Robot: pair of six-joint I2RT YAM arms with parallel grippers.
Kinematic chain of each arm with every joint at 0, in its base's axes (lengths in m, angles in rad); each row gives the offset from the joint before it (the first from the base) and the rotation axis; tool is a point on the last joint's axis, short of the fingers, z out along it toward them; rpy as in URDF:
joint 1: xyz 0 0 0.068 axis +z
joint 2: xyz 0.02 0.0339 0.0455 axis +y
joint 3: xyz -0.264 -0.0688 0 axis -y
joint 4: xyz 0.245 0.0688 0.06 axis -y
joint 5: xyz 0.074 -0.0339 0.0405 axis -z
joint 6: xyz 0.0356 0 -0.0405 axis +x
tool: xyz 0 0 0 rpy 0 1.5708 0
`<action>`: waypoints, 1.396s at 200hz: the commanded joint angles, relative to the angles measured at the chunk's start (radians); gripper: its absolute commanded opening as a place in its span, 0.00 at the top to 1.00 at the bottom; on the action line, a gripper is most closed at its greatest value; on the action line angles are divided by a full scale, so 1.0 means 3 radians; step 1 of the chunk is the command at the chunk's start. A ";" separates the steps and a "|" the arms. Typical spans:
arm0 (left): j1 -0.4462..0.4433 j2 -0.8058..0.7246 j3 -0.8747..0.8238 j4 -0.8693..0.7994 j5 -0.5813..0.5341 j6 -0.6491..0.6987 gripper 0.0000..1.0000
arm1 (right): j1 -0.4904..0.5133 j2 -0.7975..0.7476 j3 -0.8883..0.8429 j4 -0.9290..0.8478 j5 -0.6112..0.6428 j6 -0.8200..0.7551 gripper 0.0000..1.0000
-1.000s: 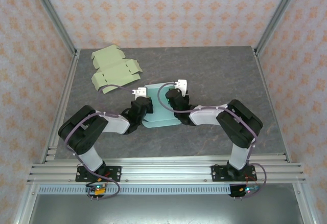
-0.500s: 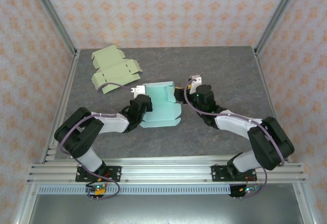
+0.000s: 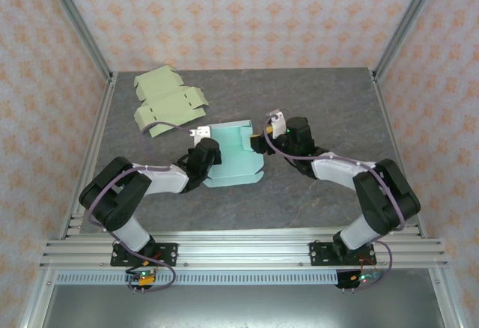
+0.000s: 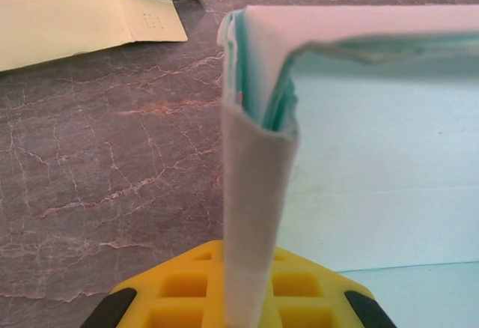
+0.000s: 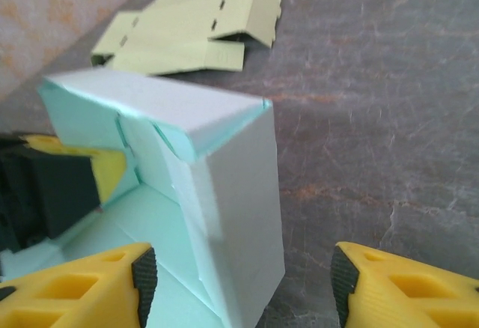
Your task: Fold the paper box
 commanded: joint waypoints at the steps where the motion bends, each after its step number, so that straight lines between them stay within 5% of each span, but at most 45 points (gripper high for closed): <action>1: 0.0028 -0.0126 0.0132 -0.0098 0.0023 -0.0108 1.00 | 0.0130 0.0216 0.0280 0.0039 0.0119 -0.0245 0.39; 27: 0.0028 -0.0141 0.0157 -0.0129 0.0090 -0.0170 1.00 | 0.0371 0.0515 0.0386 0.0395 0.0887 -0.0128 0.52; 44: 0.0028 -0.0161 0.0204 -0.0212 0.0101 -0.0200 1.00 | 0.0601 0.0700 0.0415 0.0629 0.1801 -0.0056 0.70; 71: 0.0023 -0.0188 0.0275 -0.0347 0.0151 -0.0273 1.00 | 0.0889 0.0969 0.0554 0.0759 0.3208 0.0137 0.82; 103: 0.0018 -0.0192 0.0358 -0.0485 0.0123 -0.0372 1.00 | 0.1080 0.1180 0.0877 0.0267 0.4269 0.0414 0.80; 140: 0.0013 -0.0166 0.0356 -0.0498 0.0088 -0.0397 1.00 | 0.1079 0.1125 0.0922 0.0047 0.4522 0.0618 0.74; 171: 0.0003 -0.0173 0.0340 -0.0521 0.0051 -0.0396 1.00 | 0.0969 0.0847 0.0706 0.0219 0.3639 0.0760 0.64; 219: 0.0006 -0.0183 0.0365 -0.0579 -0.0030 -0.0322 1.00 | 0.0732 0.0253 0.0139 0.0660 0.1442 0.0336 0.44; 279: 0.0029 -0.0247 0.0317 -0.0406 0.0079 0.0007 1.00 | 0.0086 -0.0512 -0.0215 0.0148 0.0012 -0.0318 0.31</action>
